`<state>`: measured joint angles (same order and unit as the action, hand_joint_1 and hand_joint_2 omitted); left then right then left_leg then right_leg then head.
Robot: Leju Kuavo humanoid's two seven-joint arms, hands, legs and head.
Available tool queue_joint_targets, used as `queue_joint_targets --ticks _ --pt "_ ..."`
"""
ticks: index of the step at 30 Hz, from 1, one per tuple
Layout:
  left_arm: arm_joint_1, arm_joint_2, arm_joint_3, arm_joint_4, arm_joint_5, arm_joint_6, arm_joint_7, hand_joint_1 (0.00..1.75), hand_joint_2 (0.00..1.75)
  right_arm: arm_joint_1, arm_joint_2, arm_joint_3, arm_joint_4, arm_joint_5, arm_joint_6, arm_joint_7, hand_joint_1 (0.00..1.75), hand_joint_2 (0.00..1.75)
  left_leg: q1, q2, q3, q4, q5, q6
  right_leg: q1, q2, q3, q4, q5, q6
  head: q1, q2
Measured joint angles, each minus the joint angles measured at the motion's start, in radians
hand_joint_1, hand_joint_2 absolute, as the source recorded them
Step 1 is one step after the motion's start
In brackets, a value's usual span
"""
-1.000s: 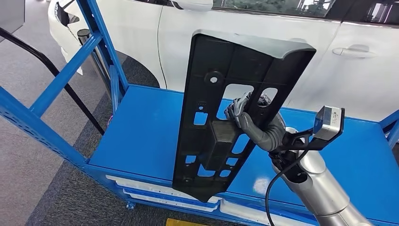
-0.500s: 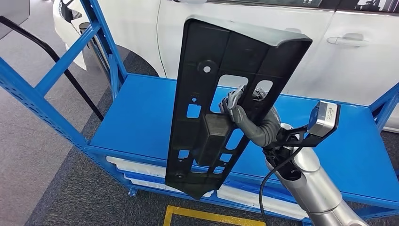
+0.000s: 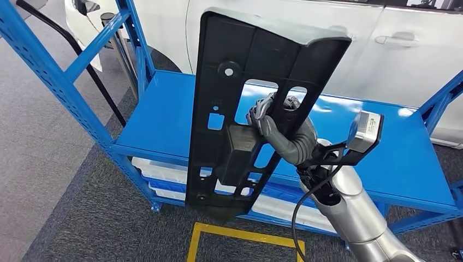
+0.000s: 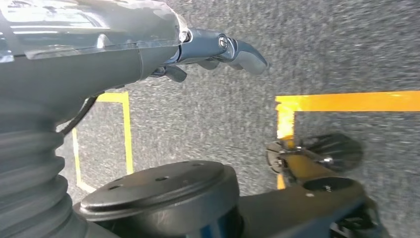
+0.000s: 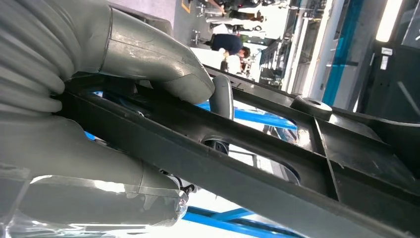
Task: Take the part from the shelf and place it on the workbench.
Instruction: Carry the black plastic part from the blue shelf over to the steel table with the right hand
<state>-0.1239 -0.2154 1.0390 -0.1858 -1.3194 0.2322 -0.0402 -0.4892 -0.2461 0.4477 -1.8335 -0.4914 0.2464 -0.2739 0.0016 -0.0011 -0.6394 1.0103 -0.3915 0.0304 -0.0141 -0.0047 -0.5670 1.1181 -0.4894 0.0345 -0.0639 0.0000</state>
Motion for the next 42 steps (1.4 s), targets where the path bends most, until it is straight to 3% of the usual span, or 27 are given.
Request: queue_joint_targets --ticks 2,5,7,9,10,11,12,14,16,18,20,21,23,25,26,27,28,29,31,32,33,35,36,37,40,41,42 --pt "0.0 -0.001 0.0 0.0 -0.002 0.002 0.0 0.0 1.75 0.004 0.001 0.001 -0.001 0.032 -0.007 -0.019 1.75 1.75 -0.002 0.0 -0.012 0.003 0.016 -0.011 0.005 0.001 0.063 -0.102 -0.019 -0.009 0.0 0.0" --pt "0.001 -0.002 0.0 0.0 0.0 0.007 0.001 0.0 1.75 0.029 0.001 0.006 -0.002 0.103 -0.004 -0.07 1.75 1.75 -0.001 -0.001 -0.022 0.002 0.027 -0.028 0.005 -0.001 0.059 -0.128 -0.007 -0.029 0.0 0.0" --pt "0.002 -0.002 0.0 0.0 0.006 0.01 -0.001 0.0 1.75 0.055 -0.001 0.012 0.0 0.154 0.004 -0.108 1.75 1.75 0.0 -0.003 -0.042 0.054 -0.033 -0.039 0.001 -0.007 0.043 -0.133 0.013 -0.045 0.0 0.0" --pt "0.0 -0.001 0.0 0.0 0.01 0.011 -0.003 0.0 1.75 0.084 -0.002 0.019 0.001 0.195 0.007 -0.141 1.75 1.75 0.003 -0.003 -0.07 0.176 -0.131 -0.046 0.005 -0.009 0.018 -0.13 0.032 -0.052 0.0 0.0" --pt "-0.001 -0.001 0.0 0.0 0.01 0.011 -0.002 0.0 1.75 0.102 -0.003 0.021 0.001 0.213 0.009 -0.157 1.75 1.75 0.003 -0.003 -0.078 0.236 -0.16 -0.048 0.007 -0.01 0.005 -0.127 0.041 -0.053 0.0 0.0" --pt "-0.001 -0.001 0.0 0.0 0.011 0.011 -0.002 0.0 1.75 0.12 -0.005 0.022 0.002 0.229 0.012 -0.173 1.75 1.75 0.003 -0.002 -0.075 0.275 -0.166 -0.047 0.008 -0.01 -0.01 -0.124 0.049 -0.053 0.0 0.0" --pt "0.0 -0.001 0.0 0.0 0.011 0.011 -0.002 0.0 1.75 0.138 -0.008 0.021 0.003 0.247 0.017 -0.19 1.75 1.75 0.003 -0.002 -0.057 0.28 -0.15 -0.045 0.01 -0.01 -0.024 -0.12 0.058 -0.053 0.0 0.0" --pt "0.004 0.0 0.001 0.0 0.012 0.011 -0.001 0.0 1.75 0.178 -0.012 0.008 0.007 0.286 0.036 -0.229 1.75 1.75 0.0 -0.004 0.027 0.189 -0.103 -0.033 0.013 -0.009 -0.047 -0.114 0.072 -0.051 0.0 0.0" --pt "0.009 0.002 0.001 0.0 0.012 0.011 -0.001 0.0 1.75 0.228 -0.01 -0.021 0.009 0.34 0.06 -0.263 1.75 1.75 -0.006 -0.005 0.122 0.051 -0.102 -0.019 0.015 -0.009 -0.06 -0.112 0.086 -0.045 0.0 0.0" --pt "0.012 0.003 0.002 0.0 0.013 0.011 -0.001 0.0 1.75 0.28 0.0 -0.051 0.008 0.407 0.075 -0.281 1.75 1.75 -0.012 -0.006 0.159 -0.019 -0.117 -0.012 0.013 -0.012 -0.067 -0.114 0.102 -0.034 0.0 0.0" --pt "0.016 0.003 0.003 0.0 0.015 0.011 -0.001 0.0 1.75 0.318 0.015 -0.066 0.009 0.469 0.075 -0.286 1.75 1.75 -0.011 -0.003 0.153 -0.035 -0.099 -0.005 0.011 -0.009 -0.073 -0.118 0.111 -0.024 0.0 0.0" --pt "0.016 0.003 0.003 0.0 0.015 0.011 -0.002 0.0 1.75 0.333 0.022 -0.07 0.009 0.492 0.071 -0.286 1.75 1.75 -0.008 0.0 0.147 -0.04 -0.087 0.001 0.01 -0.006 -0.08 -0.107 0.094 -0.019 0.0 0.0" --pt "0.015 0.004 0.004 0.0 0.012 0.011 -0.003 0.0 1.75 0.362 0.033 -0.077 0.008 0.526 0.06 -0.289 1.75 1.75 -0.004 0.006 0.128 -0.047 -0.064 0.011 0.006 0.0 -0.107 -0.027 0.009 -0.009 0.0 0.0" --pt "0.015 0.004 0.004 0.0 0.007 0.01 -0.004 0.0 1.75 0.397 0.04 -0.084 0.005 0.546 0.05 -0.3 1.75 1.75 -0.003 0.007 0.1 -0.043 -0.045 0.012 0.0 0.001 -0.138 0.104 -0.074 0.001 0.0 0.0" --pt "0.015 0.004 0.004 0.0 0.004 0.009 -0.005 0.0 1.75 0.417 0.043 -0.087 0.002 0.554 0.046 -0.308 1.75 1.75 -0.002 0.007 0.085 -0.039 -0.036 0.01 -0.004 0.001 -0.142 0.152 -0.083 0.006 0.0 0.0" --pt "0.016 0.004 0.004 0.0 0.003 0.008 -0.006 0.0 1.75 0.436 0.045 -0.09 -0.001 0.561 0.043 -0.316 1.75 1.75 -0.001 0.007 0.069 -0.033 -0.028 0.007 -0.007 0.001 -0.131 0.169 -0.069 0.011 0.0 0.0" --pt "0.016 0.004 0.004 0.0 0.003 0.008 -0.006 0.0 1.75 0.453 0.046 -0.091 -0.005 0.566 0.041 -0.322 1.75 1.75 0.002 0.007 0.053 -0.026 -0.022 0.004 -0.011 0.001 -0.103 0.15 -0.042 0.015 0.0 0.0" --pt "0.015 0.004 0.004 0.0 0.003 0.008 -0.006 0.0 1.75 0.465 0.047 -0.093 -0.009 0.568 0.04 -0.327 1.75 1.75 0.005 0.007 0.038 -0.016 -0.016 -0.001 -0.016 0.001 -0.059 0.098 -0.015 0.018 0.0 0.0" --pt "0.012 0.004 0.004 0.0 0.003 0.008 -0.007 0.0 1.75 0.479 0.049 -0.094 -0.018 0.57 0.039 -0.333 1.75 1.75 0.006 0.007 0.011 0.001 -0.006 -0.014 -0.016 0.003 0.037 -0.038 -0.012 0.018 0.0 0.0" --pt "0.011 0.005 0.004 -0.001 0.003 0.008 -0.006 0.0 1.75 0.485 0.051 -0.094 -0.021 0.57 0.04 -0.334 1.75 1.75 0.006 0.008 0.004 0.006 0.0 -0.02 -0.014 0.005 0.065 -0.085 -0.021 0.012 0.0 0.0" --pt "0.011 0.005 0.004 -0.001 0.003 0.008 -0.005 0.0 1.75 0.489 0.053 -0.095 -0.024 0.569 0.041 -0.336 1.75 1.75 0.005 0.008 -0.001 0.007 0.008 -0.027 -0.01 0.007 0.074 -0.107 -0.031 0.004 0.0 0.0" --pt "0.011 0.005 0.004 -0.001 0.003 0.008 -0.002 0.0 1.75 0.495 0.06 -0.095 -0.027 0.566 0.043 -0.337 1.75 1.75 0.007 0.007 -0.008 0.007 0.019 -0.041 -0.008 0.005 0.058 -0.111 -0.017 -0.016 0.0 0.0" --pt "0.011 0.005 0.004 -0.001 0.004 0.008 -0.002 0.0 1.75 0.497 0.063 -0.095 -0.027 0.565 0.044 -0.337 1.75 1.75 0.008 0.006 -0.017 0.016 0.004 -0.047 -0.008 0.003 0.047 -0.111 -0.006 -0.027 0.0 0.0" --pt "0.011 0.005 0.004 -0.001 0.004 0.008 -0.002 0.0 1.75 0.498 0.067 -0.095 -0.027 0.565 0.044 -0.337 1.75 1.75 0.009 0.006 -0.027 0.041 -0.03 -0.052 -0.01 0.0 0.034 -0.113 0.006 -0.036 0.0 0.0" --pt "0.006 0.006 0.004 -0.001 0.005 0.008 -0.002 0.0 1.75 0.502 0.076 -0.095 -0.028 0.564 0.044 -0.337 1.75 1.75 0.011 0.005 -0.056 0.213 -0.179 -0.061 -0.006 -0.003 -0.01 -0.113 0.045 -0.049 0.0 0.0" --pt "0.006 0.006 0.004 -0.001 0.004 0.008 -0.002 0.0 1.75 0.505 0.078 -0.095 -0.027 0.564 0.044 -0.337 1.75 1.75 0.011 0.005 -0.054 0.267 -0.198 -0.062 -0.003 -0.004 -0.027 -0.112 0.058 -0.049 0.0 0.0" --pt "0.006 0.006 0.004 -0.001 0.003 0.008 -0.002 0.0 1.75 0.51 0.079 -0.095 -0.027 0.565 0.044 -0.338 1.75 1.75 0.011 0.005 -0.04 0.293 -0.191 -0.061 -0.001 -0.004 -0.044 -0.111 0.071 -0.049 0.0 0.0"
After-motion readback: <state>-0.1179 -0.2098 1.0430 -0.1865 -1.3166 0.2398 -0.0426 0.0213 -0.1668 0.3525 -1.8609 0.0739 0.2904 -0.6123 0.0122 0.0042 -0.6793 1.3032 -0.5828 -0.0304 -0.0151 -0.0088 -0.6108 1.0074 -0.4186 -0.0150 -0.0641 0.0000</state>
